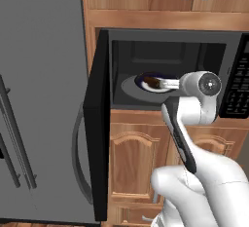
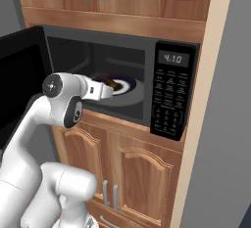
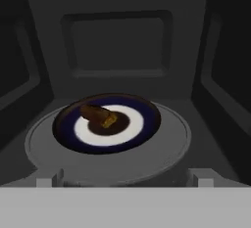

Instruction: Pick the sweet potato from the counter and place it in the microwave.

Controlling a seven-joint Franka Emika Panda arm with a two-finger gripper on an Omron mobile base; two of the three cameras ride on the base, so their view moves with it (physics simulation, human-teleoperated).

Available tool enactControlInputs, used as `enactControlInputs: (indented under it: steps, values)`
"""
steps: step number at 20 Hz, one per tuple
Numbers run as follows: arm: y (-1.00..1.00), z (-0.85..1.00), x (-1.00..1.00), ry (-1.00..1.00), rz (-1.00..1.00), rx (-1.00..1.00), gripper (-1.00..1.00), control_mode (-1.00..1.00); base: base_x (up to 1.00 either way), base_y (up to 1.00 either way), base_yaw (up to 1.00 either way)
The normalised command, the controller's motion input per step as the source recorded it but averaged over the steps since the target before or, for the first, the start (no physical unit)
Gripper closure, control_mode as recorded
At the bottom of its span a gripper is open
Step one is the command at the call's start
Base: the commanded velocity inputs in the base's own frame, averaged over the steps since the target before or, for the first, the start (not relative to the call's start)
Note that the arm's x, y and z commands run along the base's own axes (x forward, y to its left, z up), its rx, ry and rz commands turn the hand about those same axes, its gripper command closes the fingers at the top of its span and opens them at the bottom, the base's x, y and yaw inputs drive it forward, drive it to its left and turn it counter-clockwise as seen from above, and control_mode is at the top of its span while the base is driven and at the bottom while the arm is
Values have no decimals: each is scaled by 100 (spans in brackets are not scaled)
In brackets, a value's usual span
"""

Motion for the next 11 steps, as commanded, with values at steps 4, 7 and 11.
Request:
enactControlInputs:
  steps: [4,7,11]
  values:
    - [-9,2,-100,17,0,19,-100,-100,0,0,0]
    - [0,0,-100,16,0,16,-100,-100,0,0,0]
    - [13,-24,-100,20,2,8,-100,-100,0,0,0]
